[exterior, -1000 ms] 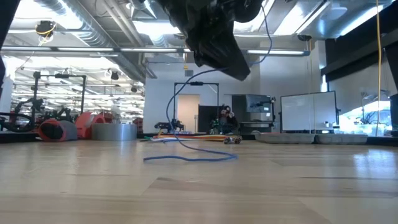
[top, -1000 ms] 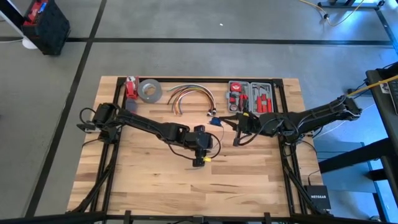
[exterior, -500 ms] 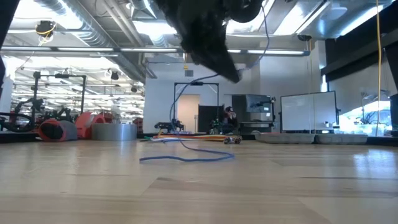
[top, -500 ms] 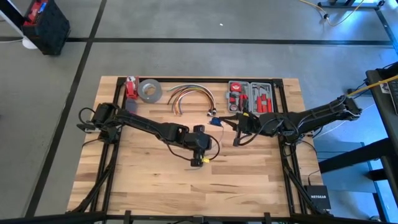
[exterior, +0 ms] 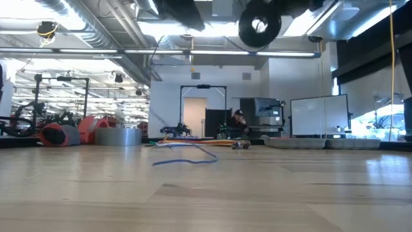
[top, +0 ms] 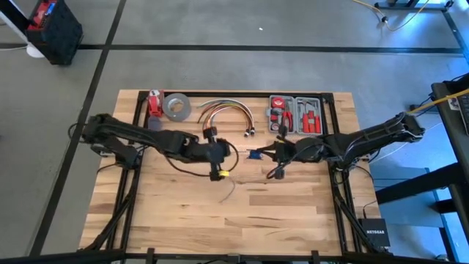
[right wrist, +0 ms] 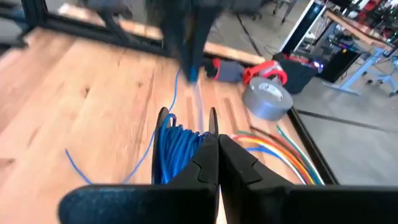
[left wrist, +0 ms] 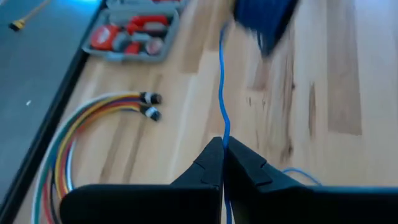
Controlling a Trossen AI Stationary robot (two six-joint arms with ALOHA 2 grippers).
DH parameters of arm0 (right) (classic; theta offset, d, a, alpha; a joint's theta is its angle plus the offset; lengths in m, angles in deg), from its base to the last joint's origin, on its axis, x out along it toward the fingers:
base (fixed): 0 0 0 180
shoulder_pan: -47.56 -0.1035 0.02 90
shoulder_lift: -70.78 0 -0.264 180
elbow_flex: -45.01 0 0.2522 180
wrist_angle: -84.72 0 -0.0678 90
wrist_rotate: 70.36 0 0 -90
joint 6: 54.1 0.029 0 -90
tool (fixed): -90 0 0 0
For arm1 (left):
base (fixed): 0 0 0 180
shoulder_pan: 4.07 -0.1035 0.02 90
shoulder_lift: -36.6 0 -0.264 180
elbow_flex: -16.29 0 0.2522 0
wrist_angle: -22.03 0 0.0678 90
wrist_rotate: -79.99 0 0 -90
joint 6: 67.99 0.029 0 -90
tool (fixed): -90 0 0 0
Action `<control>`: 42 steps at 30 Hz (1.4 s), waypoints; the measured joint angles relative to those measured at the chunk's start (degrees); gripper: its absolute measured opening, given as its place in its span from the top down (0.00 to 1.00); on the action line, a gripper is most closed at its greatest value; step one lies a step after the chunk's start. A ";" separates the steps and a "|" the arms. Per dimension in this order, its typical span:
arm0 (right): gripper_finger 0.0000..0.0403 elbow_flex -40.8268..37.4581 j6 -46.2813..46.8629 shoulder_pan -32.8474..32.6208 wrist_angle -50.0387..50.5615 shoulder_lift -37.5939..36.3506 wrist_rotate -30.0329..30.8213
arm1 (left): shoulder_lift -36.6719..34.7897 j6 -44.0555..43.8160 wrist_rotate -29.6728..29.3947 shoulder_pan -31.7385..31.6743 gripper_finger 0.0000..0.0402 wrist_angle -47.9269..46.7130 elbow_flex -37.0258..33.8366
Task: Coil cords
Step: Coil the blue wire on the black spool
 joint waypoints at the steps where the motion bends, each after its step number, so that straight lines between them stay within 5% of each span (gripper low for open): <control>1: 1.00 0.00 -0.02 0.03 0.01 0.85 0.26 | -0.67 0.01 -0.06 0.15 0.99 0.09 0.00; 6: 1.00 0.00 -0.68 0.04 -0.57 5.83 1.86 | -1.76 0.89 0.05 0.65 1.00 3.77 0.00; 11: 1.00 -0.02 -2.23 0.07 -6.17 10.42 11.55 | -0.22 1.38 0.04 1.54 1.00 11.21 0.02; 21: 1.00 -0.04 -4.16 0.05 -22.57 15.65 12.94 | 8.47 2.95 -0.98 3.26 0.99 26.89 0.00; 31: 1.00 1.26 -5.63 0.00 -26.04 9.40 11.57 | 11.70 3.08 -8.70 3.26 1.00 25.31 0.02; 42: 1.00 2.38 -6.53 -0.06 -25.83 -0.82 7.43 | 11.85 4.76 -8.29 3.66 1.00 24.37 -0.09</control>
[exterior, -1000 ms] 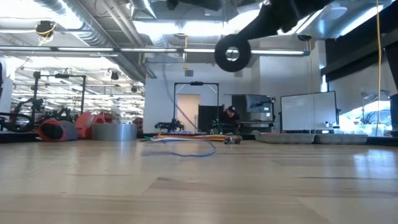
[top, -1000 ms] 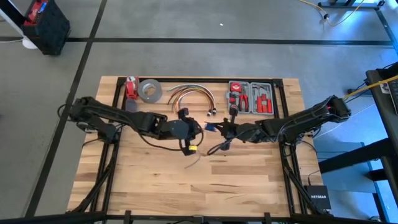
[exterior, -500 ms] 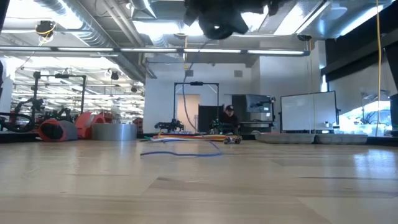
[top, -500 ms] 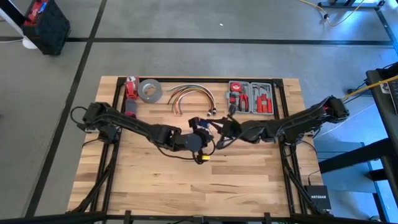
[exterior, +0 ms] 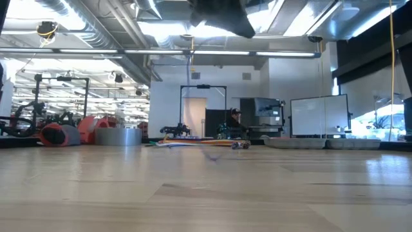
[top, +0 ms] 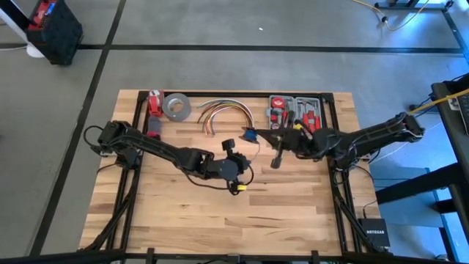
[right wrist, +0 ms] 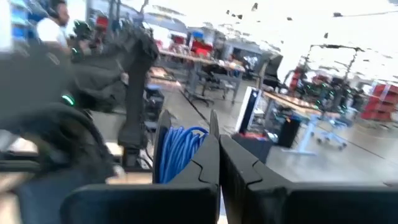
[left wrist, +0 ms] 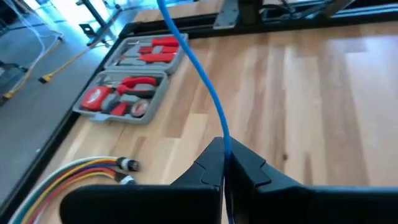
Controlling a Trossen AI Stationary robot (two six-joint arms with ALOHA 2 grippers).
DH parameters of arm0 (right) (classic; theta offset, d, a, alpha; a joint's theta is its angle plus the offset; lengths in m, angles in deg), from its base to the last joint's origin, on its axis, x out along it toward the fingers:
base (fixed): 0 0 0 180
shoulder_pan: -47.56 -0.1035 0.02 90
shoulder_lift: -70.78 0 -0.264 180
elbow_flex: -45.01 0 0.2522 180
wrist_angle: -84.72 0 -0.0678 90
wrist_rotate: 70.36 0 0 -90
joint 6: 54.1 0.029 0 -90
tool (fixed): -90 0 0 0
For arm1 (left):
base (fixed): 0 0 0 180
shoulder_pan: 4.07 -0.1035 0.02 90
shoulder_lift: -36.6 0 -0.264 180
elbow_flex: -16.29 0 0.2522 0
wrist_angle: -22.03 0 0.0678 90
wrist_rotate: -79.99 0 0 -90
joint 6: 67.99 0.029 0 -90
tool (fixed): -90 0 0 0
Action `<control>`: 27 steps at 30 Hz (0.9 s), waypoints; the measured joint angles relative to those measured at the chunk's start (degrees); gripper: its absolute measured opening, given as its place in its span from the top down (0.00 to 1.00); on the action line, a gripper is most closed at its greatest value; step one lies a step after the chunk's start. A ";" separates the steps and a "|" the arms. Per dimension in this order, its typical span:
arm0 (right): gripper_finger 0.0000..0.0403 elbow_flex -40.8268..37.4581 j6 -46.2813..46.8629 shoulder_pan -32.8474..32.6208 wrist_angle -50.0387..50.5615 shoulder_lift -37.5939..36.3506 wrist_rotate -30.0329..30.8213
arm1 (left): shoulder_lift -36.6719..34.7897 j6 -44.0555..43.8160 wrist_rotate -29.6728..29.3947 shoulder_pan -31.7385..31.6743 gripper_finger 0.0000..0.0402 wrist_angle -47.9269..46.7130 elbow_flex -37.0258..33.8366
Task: Coil cords
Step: Coil the blue wire on the black spool
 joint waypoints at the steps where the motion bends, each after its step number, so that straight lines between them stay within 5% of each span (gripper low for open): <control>1: 1.00 -0.02 0.02 -0.33 0.13 -0.99 -0.45 | 0.00 0.29 -0.05 -0.04 1.00 -0.22 0.00; 14: 1.00 -0.01 0.07 -2.67 8.95 -6.98 0.98 | 0.02 -0.41 -0.08 -0.03 0.99 -4.56 0.00; 27: 1.00 -0.02 0.21 -2.56 11.88 -6.98 1.88 | -0.04 5.00 6.90 2.67 0.73 -12.17 6.76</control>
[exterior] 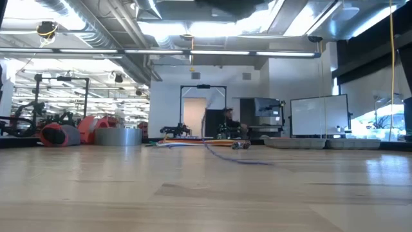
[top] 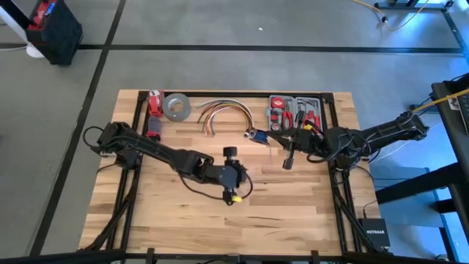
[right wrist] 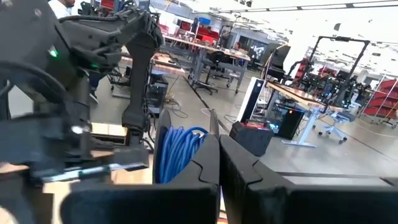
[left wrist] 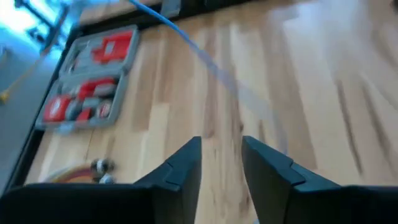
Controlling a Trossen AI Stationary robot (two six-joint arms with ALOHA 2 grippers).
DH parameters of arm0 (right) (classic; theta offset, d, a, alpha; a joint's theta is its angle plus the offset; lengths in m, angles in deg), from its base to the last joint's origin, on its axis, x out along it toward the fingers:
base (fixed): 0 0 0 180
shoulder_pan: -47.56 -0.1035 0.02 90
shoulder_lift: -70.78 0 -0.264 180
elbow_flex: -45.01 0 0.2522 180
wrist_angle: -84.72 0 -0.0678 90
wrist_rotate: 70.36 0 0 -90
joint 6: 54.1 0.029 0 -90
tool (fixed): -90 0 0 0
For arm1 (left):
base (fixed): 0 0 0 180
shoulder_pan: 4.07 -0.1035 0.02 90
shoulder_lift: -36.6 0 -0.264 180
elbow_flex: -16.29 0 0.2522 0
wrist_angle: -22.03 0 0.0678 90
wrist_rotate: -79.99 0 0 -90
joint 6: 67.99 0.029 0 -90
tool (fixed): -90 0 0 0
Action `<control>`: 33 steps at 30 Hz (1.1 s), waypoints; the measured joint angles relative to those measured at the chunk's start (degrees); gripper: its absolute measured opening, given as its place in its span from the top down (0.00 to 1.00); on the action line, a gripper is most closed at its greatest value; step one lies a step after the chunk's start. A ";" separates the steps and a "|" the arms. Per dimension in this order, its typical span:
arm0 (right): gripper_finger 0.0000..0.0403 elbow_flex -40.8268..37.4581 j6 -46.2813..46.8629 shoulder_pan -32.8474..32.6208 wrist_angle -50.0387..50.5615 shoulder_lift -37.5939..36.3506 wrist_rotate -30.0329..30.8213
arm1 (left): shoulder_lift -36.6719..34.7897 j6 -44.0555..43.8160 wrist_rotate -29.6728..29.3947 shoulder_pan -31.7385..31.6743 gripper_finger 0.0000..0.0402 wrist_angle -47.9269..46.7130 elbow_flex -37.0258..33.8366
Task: Coil cords
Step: Coil the blue wire on the black spool
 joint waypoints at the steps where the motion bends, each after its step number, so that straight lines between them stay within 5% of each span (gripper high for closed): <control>1: 1.00 0.00 0.01 0.00 0.01 0.00 0.00 | 0.00 1.12 0.03 0.04 0.72 1.51 0.13; 17: 1.00 0.00 -0.34 0.04 0.83 0.00 0.01 | 6.53 -3.78 5.98 -5.65 0.70 22.52 -3.12; 33: 0.99 0.00 -0.60 0.04 1.37 0.02 0.00 | 10.91 -3.97 6.64 -9.62 0.70 32.32 -3.20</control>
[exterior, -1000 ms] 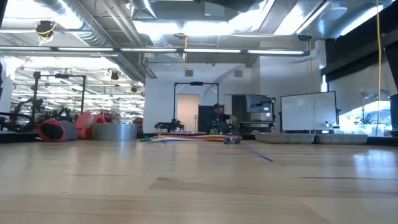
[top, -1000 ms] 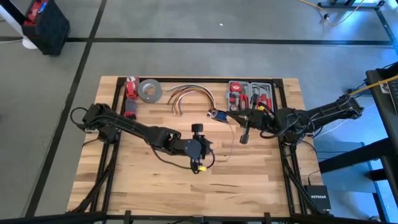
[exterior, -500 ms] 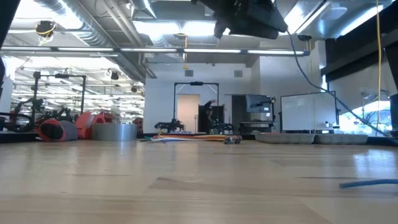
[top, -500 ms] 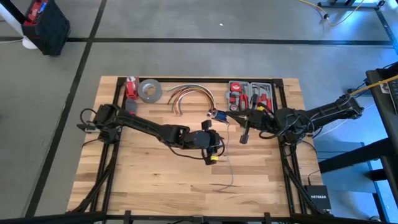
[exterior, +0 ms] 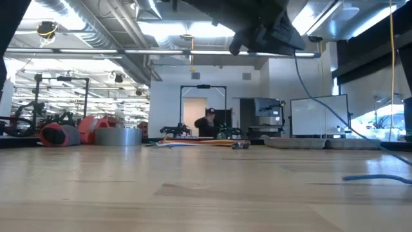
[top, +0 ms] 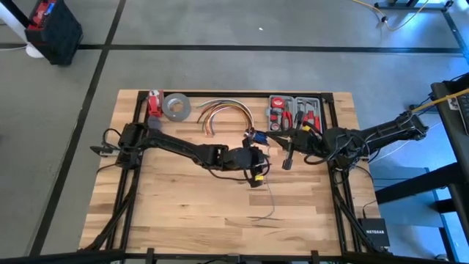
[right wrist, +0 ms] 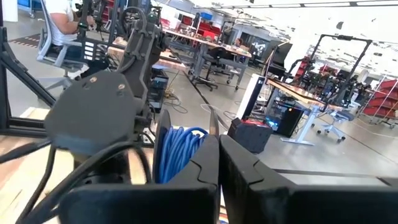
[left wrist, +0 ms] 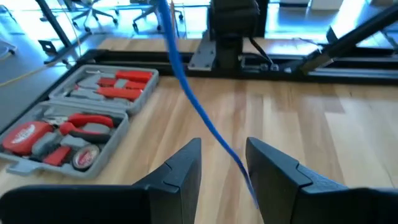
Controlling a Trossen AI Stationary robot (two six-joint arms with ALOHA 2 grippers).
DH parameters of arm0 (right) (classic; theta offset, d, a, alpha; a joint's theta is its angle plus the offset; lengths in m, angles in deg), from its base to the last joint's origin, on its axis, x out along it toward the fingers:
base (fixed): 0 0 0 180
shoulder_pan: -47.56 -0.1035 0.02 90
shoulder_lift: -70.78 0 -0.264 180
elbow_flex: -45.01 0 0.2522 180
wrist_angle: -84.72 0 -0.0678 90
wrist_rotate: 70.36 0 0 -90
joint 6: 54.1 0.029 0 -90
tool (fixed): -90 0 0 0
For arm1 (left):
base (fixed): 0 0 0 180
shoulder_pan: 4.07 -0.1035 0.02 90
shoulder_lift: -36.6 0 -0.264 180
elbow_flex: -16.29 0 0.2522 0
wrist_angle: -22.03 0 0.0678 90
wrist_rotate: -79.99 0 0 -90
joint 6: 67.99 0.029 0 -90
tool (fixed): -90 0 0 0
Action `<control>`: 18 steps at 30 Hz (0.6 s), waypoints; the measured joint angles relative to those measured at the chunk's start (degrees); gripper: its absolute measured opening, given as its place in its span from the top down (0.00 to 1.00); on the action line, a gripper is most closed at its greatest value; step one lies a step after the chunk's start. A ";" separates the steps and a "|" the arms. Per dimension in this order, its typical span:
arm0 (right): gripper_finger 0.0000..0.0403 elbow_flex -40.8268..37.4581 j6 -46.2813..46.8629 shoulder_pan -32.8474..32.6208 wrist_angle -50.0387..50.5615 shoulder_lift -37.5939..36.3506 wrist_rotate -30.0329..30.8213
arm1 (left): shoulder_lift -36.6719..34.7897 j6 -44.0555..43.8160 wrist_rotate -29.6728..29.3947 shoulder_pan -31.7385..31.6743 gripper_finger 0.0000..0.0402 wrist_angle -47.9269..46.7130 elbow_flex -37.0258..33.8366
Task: Coil cords
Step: Coil the blue wire on the black spool
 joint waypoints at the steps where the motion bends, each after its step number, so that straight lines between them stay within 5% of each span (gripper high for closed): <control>1: 0.99 0.00 -0.08 0.00 0.17 0.00 0.00 | 0.12 0.00 -0.06 -0.14 0.70 0.29 0.00; 8: 0.99 0.00 -0.20 0.00 0.58 0.00 0.00 | 0.61 0.98 -0.02 -0.18 0.75 0.38 0.07; 18: 0.99 0.00 -0.23 0.00 0.55 0.00 -0.13 | 0.59 5.65 -0.29 0.17 0.98 0.30 0.09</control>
